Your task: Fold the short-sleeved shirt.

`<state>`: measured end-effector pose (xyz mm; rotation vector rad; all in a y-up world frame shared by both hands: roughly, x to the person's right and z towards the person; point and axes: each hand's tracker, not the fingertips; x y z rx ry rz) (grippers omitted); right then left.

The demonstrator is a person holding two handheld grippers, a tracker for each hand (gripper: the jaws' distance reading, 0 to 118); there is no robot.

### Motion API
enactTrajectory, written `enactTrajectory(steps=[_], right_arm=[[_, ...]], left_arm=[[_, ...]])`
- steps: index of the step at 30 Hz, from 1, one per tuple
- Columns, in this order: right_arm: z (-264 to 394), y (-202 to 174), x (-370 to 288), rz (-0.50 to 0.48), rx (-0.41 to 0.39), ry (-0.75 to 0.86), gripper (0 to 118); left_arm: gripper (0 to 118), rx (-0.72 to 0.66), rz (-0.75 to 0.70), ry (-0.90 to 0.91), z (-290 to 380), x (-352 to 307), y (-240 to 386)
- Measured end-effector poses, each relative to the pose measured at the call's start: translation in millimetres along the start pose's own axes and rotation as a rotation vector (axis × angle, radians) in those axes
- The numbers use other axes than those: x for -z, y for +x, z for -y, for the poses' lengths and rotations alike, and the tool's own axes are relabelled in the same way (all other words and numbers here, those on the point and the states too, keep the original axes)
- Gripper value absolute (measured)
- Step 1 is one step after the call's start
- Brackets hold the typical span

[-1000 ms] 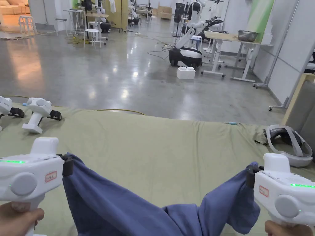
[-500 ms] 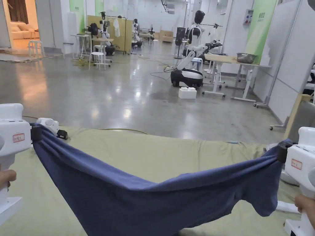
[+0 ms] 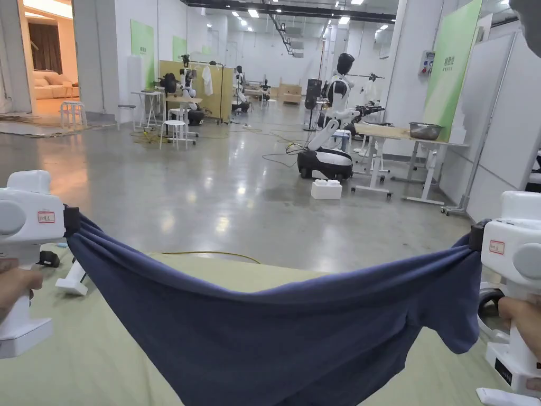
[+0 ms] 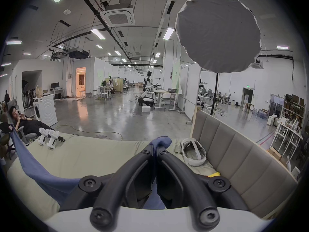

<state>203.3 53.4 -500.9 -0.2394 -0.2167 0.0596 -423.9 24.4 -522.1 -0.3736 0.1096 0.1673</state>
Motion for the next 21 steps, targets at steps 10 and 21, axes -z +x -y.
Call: enactTrajectory(steps=[10, 21], right_arm=[[-5, -4, 13, 0.025, -0.036, 0.028, 5], [139, 10, -10, 0.024, -0.046, -0.143, 5]], left_arm=[[5, 0.042, -0.021, 0.011, -4, 20, -4], [5, 0.062, 0.002, -0.152, 143, 7, -23]])
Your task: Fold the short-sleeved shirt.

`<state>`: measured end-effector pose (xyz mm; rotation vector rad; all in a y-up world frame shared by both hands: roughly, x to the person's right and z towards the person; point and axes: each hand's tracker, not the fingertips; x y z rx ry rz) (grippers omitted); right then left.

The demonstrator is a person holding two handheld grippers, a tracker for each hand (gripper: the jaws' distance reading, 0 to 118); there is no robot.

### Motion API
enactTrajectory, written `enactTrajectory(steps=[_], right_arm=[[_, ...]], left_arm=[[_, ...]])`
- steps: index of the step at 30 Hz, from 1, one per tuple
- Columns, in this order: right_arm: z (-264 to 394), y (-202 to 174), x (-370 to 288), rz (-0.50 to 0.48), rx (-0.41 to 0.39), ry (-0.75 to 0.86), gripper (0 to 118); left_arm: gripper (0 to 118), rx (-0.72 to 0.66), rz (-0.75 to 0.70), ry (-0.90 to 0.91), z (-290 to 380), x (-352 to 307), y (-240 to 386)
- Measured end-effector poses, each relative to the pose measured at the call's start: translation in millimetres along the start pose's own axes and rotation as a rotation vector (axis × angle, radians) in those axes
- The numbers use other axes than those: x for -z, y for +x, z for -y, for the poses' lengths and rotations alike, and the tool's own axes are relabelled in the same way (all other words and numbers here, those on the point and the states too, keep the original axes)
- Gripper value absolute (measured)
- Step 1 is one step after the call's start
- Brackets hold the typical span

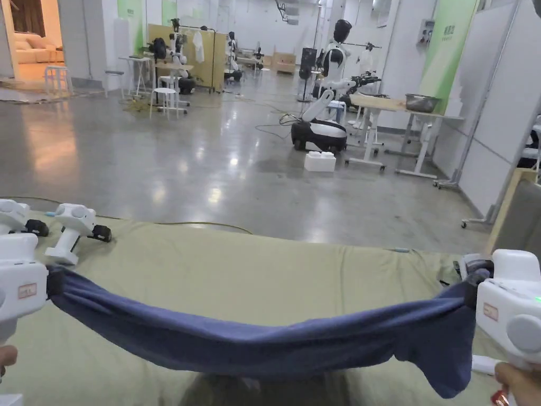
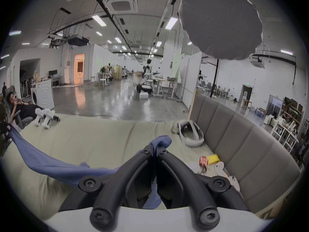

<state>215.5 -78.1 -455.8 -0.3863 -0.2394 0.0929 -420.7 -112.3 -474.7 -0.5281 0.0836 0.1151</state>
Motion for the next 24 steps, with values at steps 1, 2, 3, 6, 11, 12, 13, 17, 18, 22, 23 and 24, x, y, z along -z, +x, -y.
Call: enactTrajectory(steps=[1, 2, 3, 6, 11, 12, 13, 17, 18, 22, 23, 24], right_arm=[[16, 2, -4, 0.002, 0.004, -0.018, 5], [30, 4, -8, 0.003, 0.004, -0.033, 5], [47, 6, -14, 0.013, 0.005, -0.047, 5], [86, 12, -27, 0.022, -0.016, -0.108, 5], [139, 15, -57, 0.015, -0.034, -0.188, 5], [149, 14, -60, 0.026, -0.048, -0.212, 5], [159, 15, -63, 0.022, -0.046, -0.227, 5], [191, 12, -75, 0.033, -0.059, -0.279, 5], [199, 11, -76, 0.035, -0.068, -0.286, 5], [216, 9, -80, 0.040, -0.072, -0.304, 5], [217, 7, -83, 0.041, -0.072, -0.302, 6], [217, 5, -85, 0.040, -0.076, -0.294, 7]], left_arm=[[5, 0.001, 0.004, -0.021, 16, -4, -2], [5, 0.001, 0.004, -0.030, 30, -9, -5], [5, -0.006, 0.005, -0.043, 46, -14, -7], [5, 0.002, -0.001, -0.103, 89, -30, -17], [5, -0.021, -0.005, -0.221, 151, -47, -37], [5, -0.026, 0.000, -0.251, 163, -48, -41], [5, -0.031, -0.009, -0.275, 173, -48, -44], [5, -0.052, -0.010, -0.328, 201, -53, -49], [5, -0.050, -0.006, -0.339, 207, -55, -49], [10, -0.038, -0.012, -0.370, 218, -56, -49], [14, -0.036, -0.018, -0.372, 217, -56, -49], [16, -0.032, -0.033, -0.376, 215, -56, -48]])
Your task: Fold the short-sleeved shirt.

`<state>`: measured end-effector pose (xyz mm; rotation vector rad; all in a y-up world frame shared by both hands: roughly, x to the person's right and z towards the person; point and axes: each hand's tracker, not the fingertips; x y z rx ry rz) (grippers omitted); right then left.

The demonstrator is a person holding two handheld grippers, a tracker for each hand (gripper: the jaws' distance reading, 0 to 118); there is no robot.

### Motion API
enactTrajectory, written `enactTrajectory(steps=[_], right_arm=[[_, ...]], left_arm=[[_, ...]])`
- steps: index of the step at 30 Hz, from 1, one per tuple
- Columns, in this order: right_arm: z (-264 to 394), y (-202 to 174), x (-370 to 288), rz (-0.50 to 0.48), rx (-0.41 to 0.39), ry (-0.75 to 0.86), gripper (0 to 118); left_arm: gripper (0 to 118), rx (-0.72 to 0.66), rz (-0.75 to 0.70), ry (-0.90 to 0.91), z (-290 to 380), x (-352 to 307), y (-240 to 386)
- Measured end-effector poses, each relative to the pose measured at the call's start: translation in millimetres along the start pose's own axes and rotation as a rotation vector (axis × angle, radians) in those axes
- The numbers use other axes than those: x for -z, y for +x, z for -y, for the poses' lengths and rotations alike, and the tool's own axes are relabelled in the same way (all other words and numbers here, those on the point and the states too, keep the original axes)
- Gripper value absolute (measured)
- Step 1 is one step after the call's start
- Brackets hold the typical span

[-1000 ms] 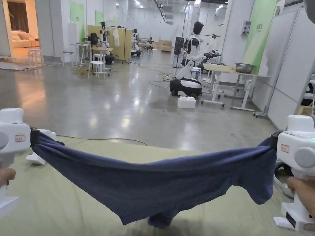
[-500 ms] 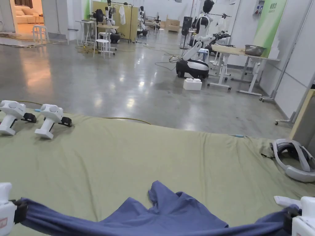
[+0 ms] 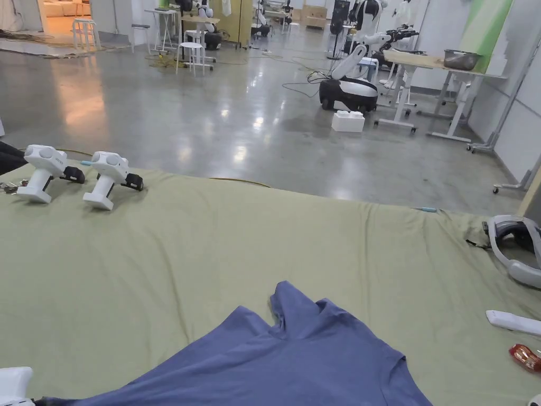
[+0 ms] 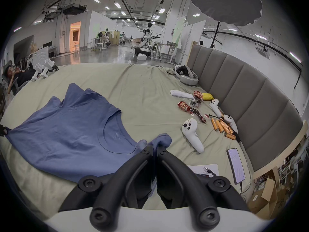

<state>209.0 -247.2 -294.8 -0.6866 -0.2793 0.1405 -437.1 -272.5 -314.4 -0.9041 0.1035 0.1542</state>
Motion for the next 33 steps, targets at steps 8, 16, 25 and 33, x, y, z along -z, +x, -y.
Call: enactTrajectory(steps=[8, 16, 25, 33], right_arm=[[-23, -25, -35, -0.051, 0.014, 0.190, 74], [-66, -87, -64, -0.139, 0.057, 0.418, 74], [-88, -146, -85, -0.167, 0.120, 0.561, 22], [-86, -154, -88, -0.170, 0.151, 0.589, 5]], left_arm=[[65, 0.073, -0.090, 0.145, -27, -33, 18], [65, 0.145, 0.023, 0.441, -53, -57, 83], [23, 0.205, 0.037, 0.671, -50, -64, 166], [2, 0.172, 0.057, 0.725, -40, -66, 184]])
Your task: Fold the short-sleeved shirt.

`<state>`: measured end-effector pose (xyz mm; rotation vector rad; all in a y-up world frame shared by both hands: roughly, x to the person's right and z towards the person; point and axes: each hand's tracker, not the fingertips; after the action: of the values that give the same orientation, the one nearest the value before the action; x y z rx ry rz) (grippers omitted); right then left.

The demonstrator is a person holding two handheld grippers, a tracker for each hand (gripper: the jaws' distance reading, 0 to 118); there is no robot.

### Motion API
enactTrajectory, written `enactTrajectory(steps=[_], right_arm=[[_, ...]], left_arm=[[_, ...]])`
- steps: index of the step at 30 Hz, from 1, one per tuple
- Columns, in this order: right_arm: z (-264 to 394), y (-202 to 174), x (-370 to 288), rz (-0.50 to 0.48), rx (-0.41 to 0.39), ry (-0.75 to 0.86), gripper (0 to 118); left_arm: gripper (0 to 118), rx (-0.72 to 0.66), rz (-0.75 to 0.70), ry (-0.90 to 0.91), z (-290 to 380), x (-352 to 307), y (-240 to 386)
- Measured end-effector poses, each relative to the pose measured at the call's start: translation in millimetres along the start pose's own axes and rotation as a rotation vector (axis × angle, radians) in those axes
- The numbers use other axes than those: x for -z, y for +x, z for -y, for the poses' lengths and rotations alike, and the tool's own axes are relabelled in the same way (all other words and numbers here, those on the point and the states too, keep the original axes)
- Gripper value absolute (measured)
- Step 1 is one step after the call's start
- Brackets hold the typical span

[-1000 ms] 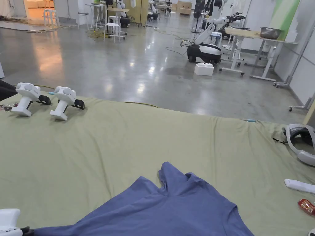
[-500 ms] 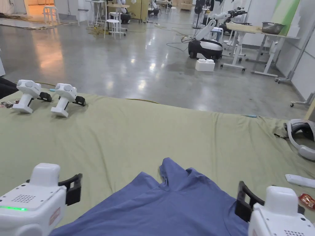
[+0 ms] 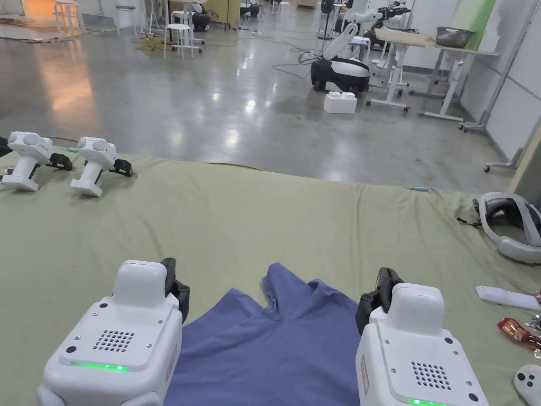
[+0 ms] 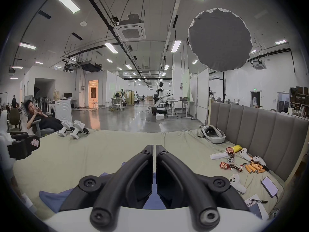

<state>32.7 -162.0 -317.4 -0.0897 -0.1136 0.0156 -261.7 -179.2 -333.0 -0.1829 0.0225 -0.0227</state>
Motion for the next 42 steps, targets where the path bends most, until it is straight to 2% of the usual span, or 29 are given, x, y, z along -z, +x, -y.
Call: enactTrajectory(steps=[4, 8, 15, 19, 20, 21, 22, 23, 27, 36, 37, 39, 41, 42], right_arm=[[3, 0, 2, 0.010, 0.002, -0.008, 4], [7, 2, 7, 0.002, -0.009, -0.028, 4], [24, 6, 17, -0.018, -0.044, -0.085, 4], [36, 6, 25, -0.025, -0.053, -0.157, 4], [39, 6, 27, -0.024, -0.051, -0.168, 4], [42, 5, 29, -0.024, -0.050, -0.185, 4], [44, 5, 30, -0.024, -0.047, -0.203, 4], [47, 5, 32, -0.027, -0.043, -0.218, 4], [55, 2, 39, -0.016, -0.071, -0.264, 4], [71, 2, 51, -0.024, -0.097, -0.335, 4], [74, 2, 53, -0.024, -0.101, -0.345, 4], [78, 2, 60, -0.027, -0.108, -0.363, 4], [81, 2, 73, -0.035, -0.110, -0.393, 4], [81, 3, 81, -0.043, -0.103, -0.409, 4]], left_arm=[[1, 0.005, -0.016, -0.012, -3, -6, 0], [1, -0.022, -0.030, -0.087, 3, -3, -39], [1, -0.118, -0.078, -0.430, 35, 10, -141], [2, -0.142, -0.084, -0.627, 61, 16, -162], [7, -0.152, -0.099, -0.656, 68, 18, -165], [26, -0.169, -0.113, -0.700, 71, 20, -166], [54, -0.181, -0.132, -0.746, 77, 23, -167], [72, -0.195, -0.148, -0.790, 85, 27, -168], [70, -0.292, -0.127, -0.858, 109, 34, -179], [68, -0.267, -0.205, -0.939, 137, 53, -170], [63, -0.255, -0.233, -0.921, 132, 49, -165], [31, -0.239, -0.238, -0.899, 130, 50, -156], [9, -0.256, -0.216, -0.896, 140, 57, -162], [8, -0.262, -0.210, -0.894, 142, 59, -161]])
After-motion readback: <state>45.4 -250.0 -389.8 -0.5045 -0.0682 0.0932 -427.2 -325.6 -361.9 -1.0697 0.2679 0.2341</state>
